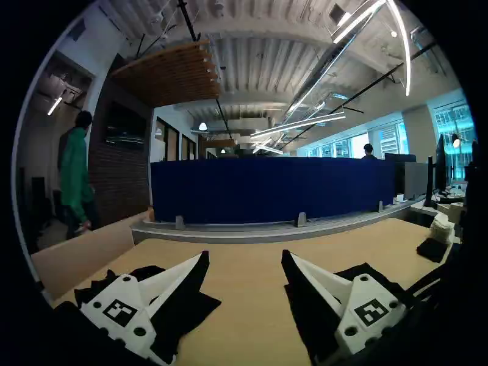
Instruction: Fold towel
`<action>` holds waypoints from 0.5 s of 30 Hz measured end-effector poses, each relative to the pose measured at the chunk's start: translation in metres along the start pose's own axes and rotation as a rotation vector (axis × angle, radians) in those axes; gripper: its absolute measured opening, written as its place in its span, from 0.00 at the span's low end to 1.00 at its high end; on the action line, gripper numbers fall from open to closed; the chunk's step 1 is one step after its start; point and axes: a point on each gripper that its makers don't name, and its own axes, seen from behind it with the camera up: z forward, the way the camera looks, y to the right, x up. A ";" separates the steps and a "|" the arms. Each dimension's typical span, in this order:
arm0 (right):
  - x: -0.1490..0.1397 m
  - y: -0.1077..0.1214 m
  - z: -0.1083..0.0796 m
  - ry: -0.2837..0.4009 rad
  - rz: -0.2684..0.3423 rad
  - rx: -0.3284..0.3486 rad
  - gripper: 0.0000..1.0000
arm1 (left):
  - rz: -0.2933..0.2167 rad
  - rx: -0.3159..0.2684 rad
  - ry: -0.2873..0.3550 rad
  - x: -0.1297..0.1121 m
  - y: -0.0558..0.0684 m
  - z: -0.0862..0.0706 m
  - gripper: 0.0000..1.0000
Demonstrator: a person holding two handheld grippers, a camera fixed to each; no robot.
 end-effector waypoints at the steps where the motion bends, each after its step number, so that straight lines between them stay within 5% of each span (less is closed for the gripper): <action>1: 0.007 0.000 0.000 -0.004 0.002 0.001 1.00 | 0.000 0.000 -0.001 0.005 0.001 0.000 0.88; 6: 0.040 0.001 -0.001 -0.017 0.001 0.002 1.00 | 0.001 -0.013 -0.015 0.030 0.008 -0.004 0.88; 15: 0.052 -0.012 -0.001 -0.093 -0.044 0.085 1.00 | 0.034 -0.092 -0.107 0.031 0.025 -0.007 0.88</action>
